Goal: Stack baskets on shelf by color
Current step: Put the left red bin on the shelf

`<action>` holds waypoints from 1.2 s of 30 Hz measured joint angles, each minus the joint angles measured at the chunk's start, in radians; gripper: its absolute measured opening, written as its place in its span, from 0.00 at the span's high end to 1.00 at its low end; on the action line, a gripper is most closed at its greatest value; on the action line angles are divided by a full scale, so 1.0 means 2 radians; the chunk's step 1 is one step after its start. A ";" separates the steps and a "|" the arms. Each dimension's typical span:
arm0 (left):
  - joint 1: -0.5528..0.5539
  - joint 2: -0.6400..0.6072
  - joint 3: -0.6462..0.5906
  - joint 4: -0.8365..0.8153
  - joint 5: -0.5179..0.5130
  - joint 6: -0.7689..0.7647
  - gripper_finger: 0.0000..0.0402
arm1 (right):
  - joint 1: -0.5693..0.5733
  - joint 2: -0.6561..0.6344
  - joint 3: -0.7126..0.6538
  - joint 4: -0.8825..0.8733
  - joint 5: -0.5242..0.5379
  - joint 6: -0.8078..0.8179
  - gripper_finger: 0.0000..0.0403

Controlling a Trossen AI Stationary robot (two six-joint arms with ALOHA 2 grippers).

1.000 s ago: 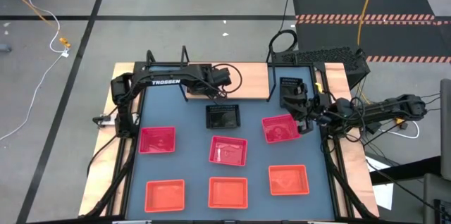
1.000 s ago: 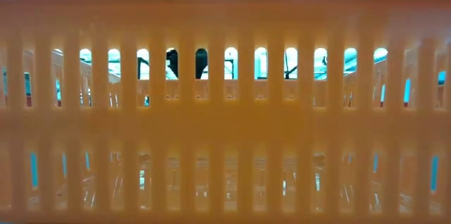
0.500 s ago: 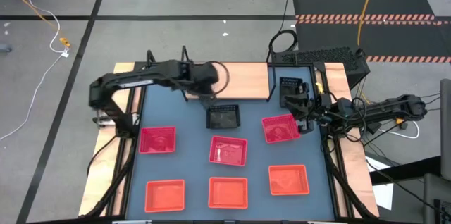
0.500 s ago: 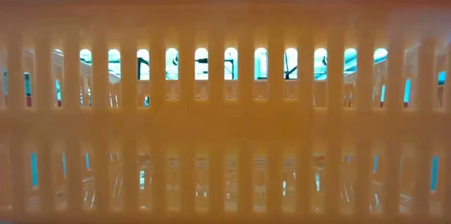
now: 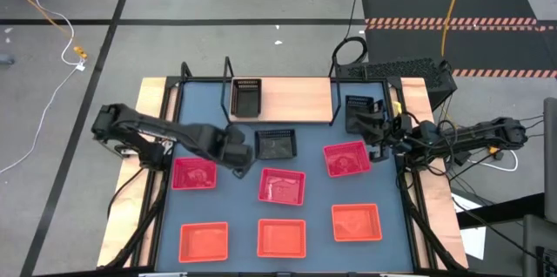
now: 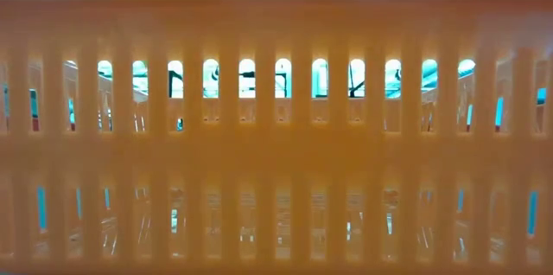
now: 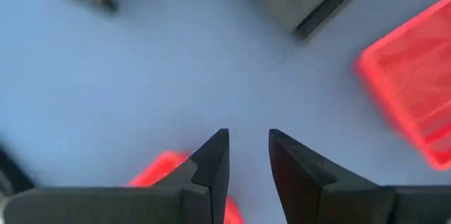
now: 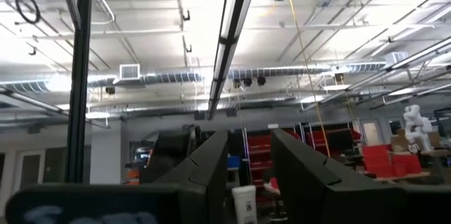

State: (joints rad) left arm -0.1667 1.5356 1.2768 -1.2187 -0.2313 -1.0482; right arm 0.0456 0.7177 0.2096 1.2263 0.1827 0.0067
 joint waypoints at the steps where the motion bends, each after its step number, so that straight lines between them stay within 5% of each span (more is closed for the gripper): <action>1: -0.004 0.000 -0.011 -0.006 0.003 -0.020 0.74 | 0.000 0.000 0.000 0.003 0.000 0.000 0.74; 8: -0.023 0.000 -0.081 -0.002 0.012 -0.089 0.71 | 0.000 0.000 0.000 0.024 -0.013 0.007 0.74; 22: -0.024 0.001 -0.163 0.069 0.057 -0.145 0.41 | 0.000 0.000 0.000 0.051 -0.028 -0.011 0.74; 29: -0.023 0.001 -0.176 0.078 0.068 -0.140 0.50 | 0.000 0.000 0.000 0.052 -0.028 -0.012 0.74; 36: -0.023 0.001 -0.176 0.089 0.090 -0.104 0.74 | 0.000 0.000 0.000 0.055 -0.028 -0.014 0.74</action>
State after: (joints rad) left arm -0.2119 1.5375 0.9257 -1.0401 -0.0520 -1.2556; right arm 0.0460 0.7177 0.2096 1.3359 0.1258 -0.0204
